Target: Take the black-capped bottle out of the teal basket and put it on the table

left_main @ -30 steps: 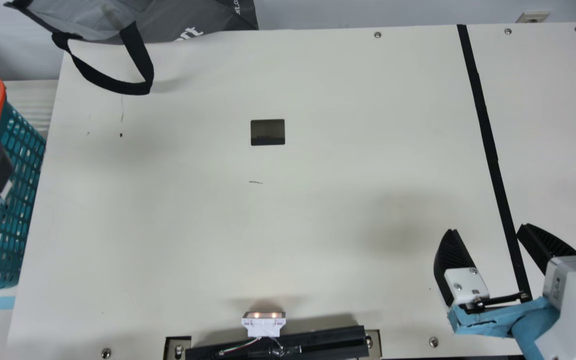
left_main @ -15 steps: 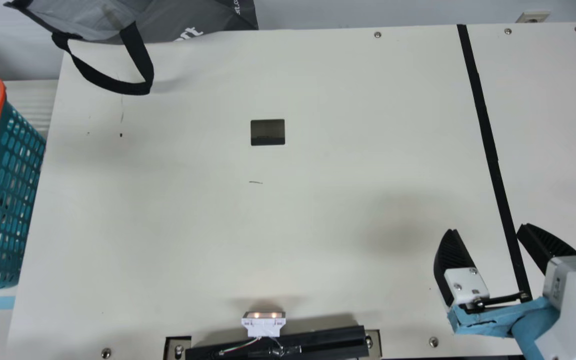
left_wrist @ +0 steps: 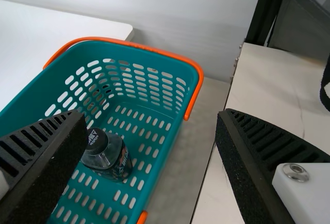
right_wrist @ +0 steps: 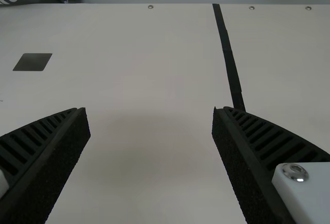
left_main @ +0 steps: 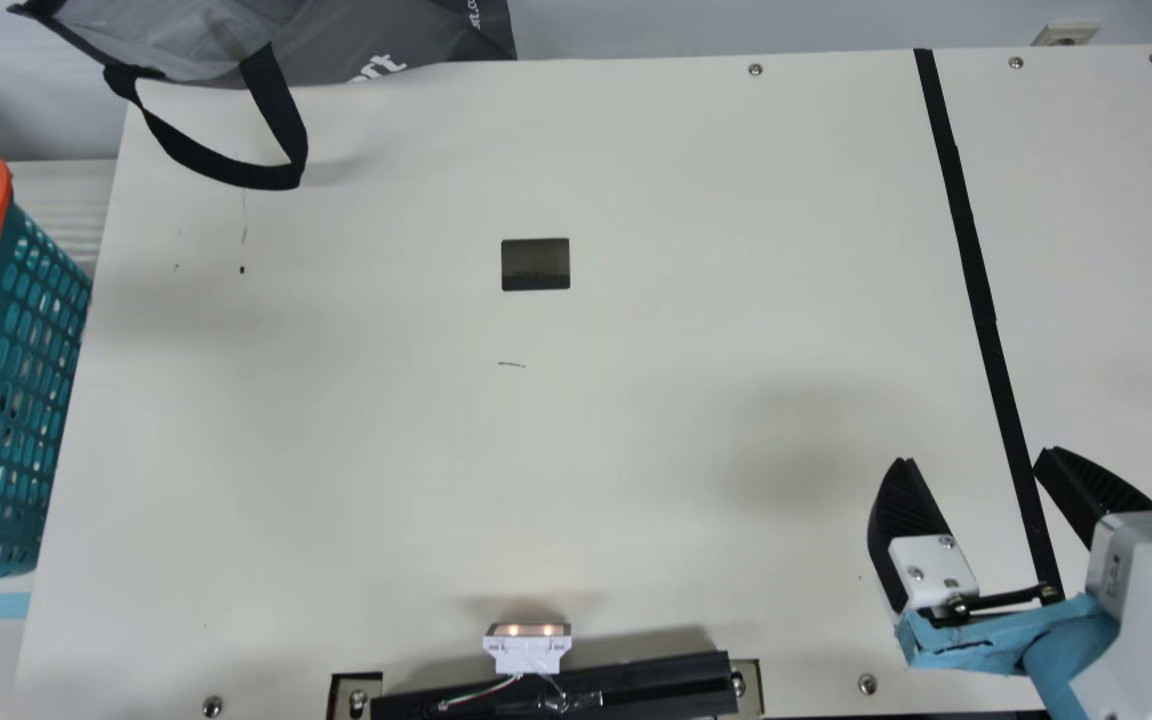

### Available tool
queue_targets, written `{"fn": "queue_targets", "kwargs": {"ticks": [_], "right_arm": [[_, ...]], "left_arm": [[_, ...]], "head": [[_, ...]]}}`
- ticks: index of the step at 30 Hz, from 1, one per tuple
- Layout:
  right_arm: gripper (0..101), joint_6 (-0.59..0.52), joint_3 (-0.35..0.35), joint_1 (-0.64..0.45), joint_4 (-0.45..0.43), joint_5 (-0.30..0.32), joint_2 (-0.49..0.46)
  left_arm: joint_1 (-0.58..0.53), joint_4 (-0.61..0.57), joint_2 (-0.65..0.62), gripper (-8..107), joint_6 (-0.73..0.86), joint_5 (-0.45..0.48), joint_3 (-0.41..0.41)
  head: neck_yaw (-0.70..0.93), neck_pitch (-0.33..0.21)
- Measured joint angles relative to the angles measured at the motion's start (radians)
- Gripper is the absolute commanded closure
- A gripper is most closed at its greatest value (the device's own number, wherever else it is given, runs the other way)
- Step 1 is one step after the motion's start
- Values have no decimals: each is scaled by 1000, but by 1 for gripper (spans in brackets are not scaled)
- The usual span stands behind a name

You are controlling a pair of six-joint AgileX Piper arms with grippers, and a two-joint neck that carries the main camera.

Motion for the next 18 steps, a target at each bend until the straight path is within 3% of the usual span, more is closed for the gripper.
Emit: {"fn": "queue_targets", "kwargs": {"ticks": [18], "right_arm": [[10,0,0,0,0,1,0]], "left_arm": [[88,-26,116,-8,-66,64,-111]], "head": [[0,5]]}}
